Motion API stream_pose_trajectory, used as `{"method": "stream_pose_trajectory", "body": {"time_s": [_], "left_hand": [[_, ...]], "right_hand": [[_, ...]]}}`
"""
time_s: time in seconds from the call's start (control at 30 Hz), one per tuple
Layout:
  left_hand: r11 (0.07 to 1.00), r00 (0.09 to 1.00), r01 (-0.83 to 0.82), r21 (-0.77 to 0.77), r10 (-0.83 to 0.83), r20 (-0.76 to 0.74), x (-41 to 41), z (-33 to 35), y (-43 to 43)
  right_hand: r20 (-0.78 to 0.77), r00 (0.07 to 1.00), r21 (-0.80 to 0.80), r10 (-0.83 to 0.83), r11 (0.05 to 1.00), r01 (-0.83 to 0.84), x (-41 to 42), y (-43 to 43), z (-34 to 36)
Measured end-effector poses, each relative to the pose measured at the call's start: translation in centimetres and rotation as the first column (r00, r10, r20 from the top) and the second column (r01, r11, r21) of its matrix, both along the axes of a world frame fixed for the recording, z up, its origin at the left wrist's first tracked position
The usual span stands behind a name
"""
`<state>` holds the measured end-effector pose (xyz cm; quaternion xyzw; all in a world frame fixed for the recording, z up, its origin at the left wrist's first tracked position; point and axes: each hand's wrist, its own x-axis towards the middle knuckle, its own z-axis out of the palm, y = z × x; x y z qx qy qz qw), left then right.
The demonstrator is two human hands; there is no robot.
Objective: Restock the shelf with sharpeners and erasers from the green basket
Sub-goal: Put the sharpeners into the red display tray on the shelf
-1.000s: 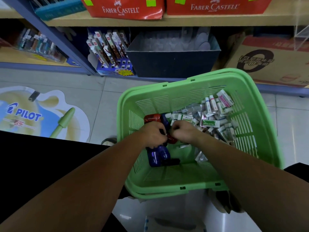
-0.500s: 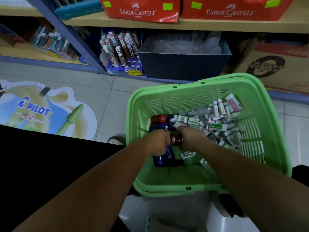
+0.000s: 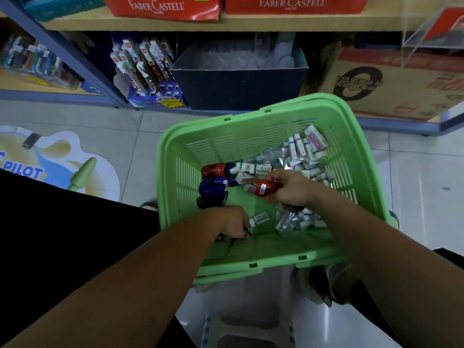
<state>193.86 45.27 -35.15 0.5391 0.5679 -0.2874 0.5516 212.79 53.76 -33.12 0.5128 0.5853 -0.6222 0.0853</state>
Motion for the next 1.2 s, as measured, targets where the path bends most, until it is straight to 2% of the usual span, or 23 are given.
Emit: {"method": "stream_pose_trajectory", "body": {"time_s": [0.13, 0.27, 0.43, 0.5, 0.63, 0.77, 0.9, 1.07, 1.2], "left_hand": [[0.998, 0.997, 0.047, -0.046, -0.049, -0.055, -1.3, 1.4, 1.1], [0.986, 0.997, -0.076, 0.148, 0.075, 0.007, -3.1, 2.8, 2.3], [0.933, 0.977, -0.211, 0.293, 0.201, 0.066, -4.7, 3.9, 2.3], [0.907, 0.955, -0.296, 0.3, 0.28, 0.097, -5.3, 3.7, 1.9], [0.877, 0.924, -0.38, 0.295, 0.342, 0.173, -5.3, 4.2, 1.9], [0.886, 0.913, -0.398, 0.239, 0.357, 0.201, -4.3, 5.7, 2.7], [0.849, 0.87, -0.477, 0.226, 0.42, 0.257, -4.4, 7.8, 3.8], [0.793, 0.835, -0.526, 0.308, 0.413, 0.362, -6.7, 13.2, 4.8], [0.716, 0.783, -0.598, 0.36, 0.427, 0.452, -8.9, 17.9, 5.6]], "right_hand": [[0.037, 0.99, -0.112, 0.134, 0.985, -0.129, -0.8, -0.5, -0.7], [-0.009, 0.995, -0.269, 0.1, 0.958, -0.099, -3.5, -0.9, -1.6], [0.056, 0.976, -0.33, 0.212, 0.926, -0.182, -5.2, -1.5, -3.9], [0.109, 0.952, -0.276, 0.288, 0.928, -0.249, -5.0, -1.7, -4.1], [0.165, 0.939, -0.227, 0.303, 0.938, -0.263, -4.4, -1.5, -3.6], [0.115, 0.98, -0.183, 0.161, 0.973, -0.139, -3.9, -0.9, -1.7], [0.055, 0.997, -0.084, 0.052, 0.995, -0.047, -4.1, 1.0, 2.9], [0.043, 0.995, 0.04, 0.086, 0.995, -0.088, -5.1, 2.9, 9.6], [-0.018, 0.999, 0.171, 0.036, 0.985, -0.033, -6.6, 4.1, 15.2]]}}
